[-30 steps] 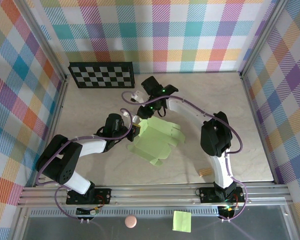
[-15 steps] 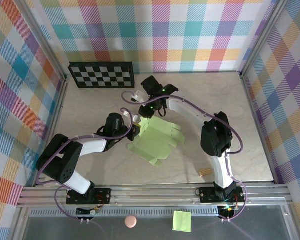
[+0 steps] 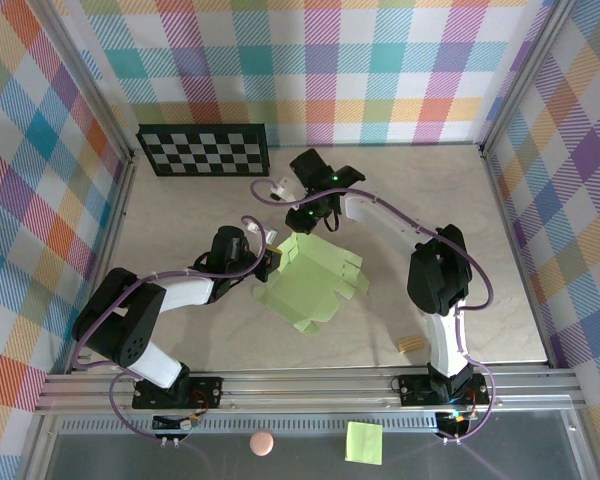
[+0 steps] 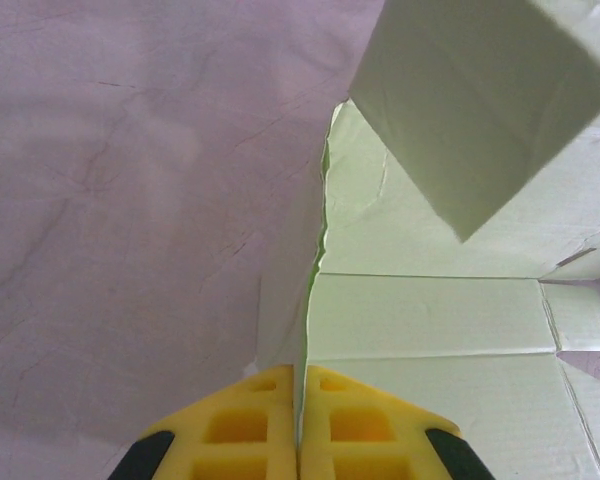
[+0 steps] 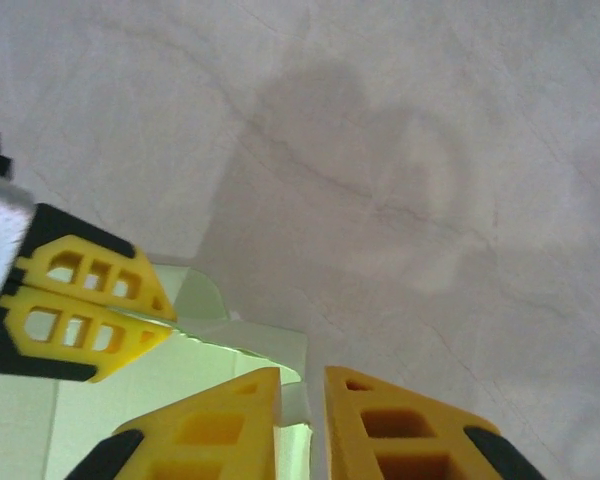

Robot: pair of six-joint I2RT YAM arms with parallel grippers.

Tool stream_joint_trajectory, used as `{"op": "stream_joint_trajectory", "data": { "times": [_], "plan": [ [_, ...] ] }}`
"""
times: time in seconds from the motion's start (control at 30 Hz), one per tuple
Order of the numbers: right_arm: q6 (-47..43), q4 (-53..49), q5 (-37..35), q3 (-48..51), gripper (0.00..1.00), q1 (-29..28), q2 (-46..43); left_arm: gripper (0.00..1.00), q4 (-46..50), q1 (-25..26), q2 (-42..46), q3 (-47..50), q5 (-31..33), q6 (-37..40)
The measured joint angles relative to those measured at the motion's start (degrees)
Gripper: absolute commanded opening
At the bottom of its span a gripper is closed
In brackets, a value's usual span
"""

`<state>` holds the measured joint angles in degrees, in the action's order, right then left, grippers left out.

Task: Fold the paper box

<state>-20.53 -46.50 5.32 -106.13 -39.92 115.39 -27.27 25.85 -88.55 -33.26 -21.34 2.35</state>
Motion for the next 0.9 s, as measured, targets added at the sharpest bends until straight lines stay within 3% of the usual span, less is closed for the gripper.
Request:
{"op": "stream_joint_trajectory", "data": {
  "times": [0.33,0.5,0.7,0.9],
  "plan": [
    [1.7,1.4,10.8,3.8,0.22,1.0,-4.2,0.06,0.0,0.0,0.0,0.0,0.4,-0.2],
    [4.5,4.3,11.2,6.6,0.15,4.5,-7.9,0.06,0.3,0.0,0.0,-0.2,0.4,-0.2],
    [6.6,5.2,10.1,10.4,0.16,9.0,-8.6,0.06,0.3,0.0,-0.1,-0.3,0.4,-0.2],
    [7.7,4.7,11.8,13.3,0.19,8.6,-8.4,0.06,0.3,0.0,-0.2,-0.3,0.4,-0.2]
  ]
}}
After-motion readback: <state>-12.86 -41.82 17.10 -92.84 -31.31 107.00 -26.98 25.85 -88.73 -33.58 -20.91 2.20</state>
